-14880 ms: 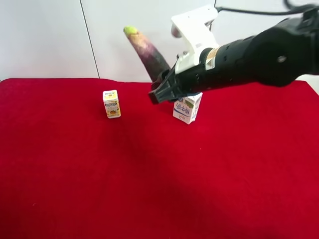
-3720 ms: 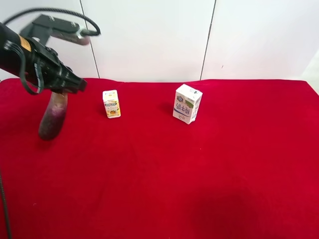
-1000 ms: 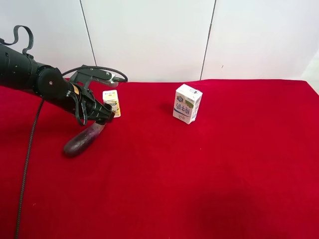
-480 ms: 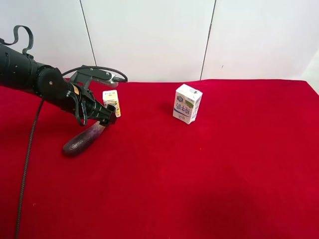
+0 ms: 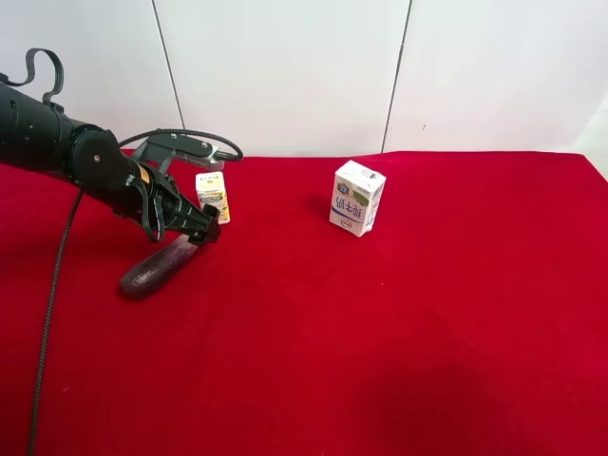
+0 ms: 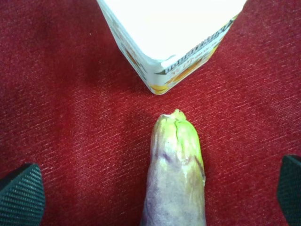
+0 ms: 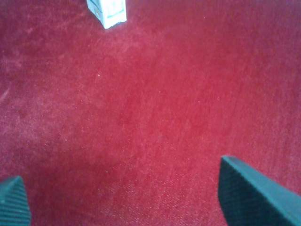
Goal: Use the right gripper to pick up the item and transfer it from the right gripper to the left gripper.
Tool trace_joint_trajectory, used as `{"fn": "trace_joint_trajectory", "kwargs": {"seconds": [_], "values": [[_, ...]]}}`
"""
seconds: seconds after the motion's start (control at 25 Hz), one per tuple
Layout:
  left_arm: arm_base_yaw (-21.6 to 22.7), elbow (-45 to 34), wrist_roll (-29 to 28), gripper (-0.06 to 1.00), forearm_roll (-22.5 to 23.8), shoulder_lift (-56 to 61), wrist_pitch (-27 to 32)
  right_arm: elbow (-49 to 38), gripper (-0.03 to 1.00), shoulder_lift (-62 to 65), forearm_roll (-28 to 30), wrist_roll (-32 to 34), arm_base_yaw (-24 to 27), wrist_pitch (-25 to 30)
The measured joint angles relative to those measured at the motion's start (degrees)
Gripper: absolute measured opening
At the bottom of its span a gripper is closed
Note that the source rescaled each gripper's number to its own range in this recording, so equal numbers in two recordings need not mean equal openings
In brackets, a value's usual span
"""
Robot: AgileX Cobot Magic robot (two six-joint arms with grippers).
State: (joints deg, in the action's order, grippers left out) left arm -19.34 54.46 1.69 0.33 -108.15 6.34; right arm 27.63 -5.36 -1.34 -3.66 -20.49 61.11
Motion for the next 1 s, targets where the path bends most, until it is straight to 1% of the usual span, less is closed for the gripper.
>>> {"fn": "trace_joint_trajectory", "kwargs": {"seconds": [0.36,0.76,0.8,0.84,0.92,1.0], "values": [[0.0,0.0,0.0,1.00,0.0,0.0,1.4,0.0,0.60,0.0,0.0,0.0,0.0,0.0],[0.0,0.0,-0.1,1.00,0.0,3.4,3.4,0.0,0.61,0.0,0.0,0.0,0.0,0.0],[0.0,0.0,-0.1,1.00,-0.3,3.6,3.7,0.0,0.63,0.0,0.0,0.0,0.0,0.0],[0.0,0.0,-0.1,1.00,-0.3,3.8,4.1,0.0,0.69,0.0,0.0,0.0,0.0,0.0],[0.0,0.0,-0.1,1.00,-0.3,4.5,5.4,0.0,0.87,0.0,0.0,0.0,0.0,0.0],[0.0,0.0,-0.1,1.00,-0.3,5.1,6.8,0.0,0.96,0.0,0.0,0.0,0.0,0.0]]}}
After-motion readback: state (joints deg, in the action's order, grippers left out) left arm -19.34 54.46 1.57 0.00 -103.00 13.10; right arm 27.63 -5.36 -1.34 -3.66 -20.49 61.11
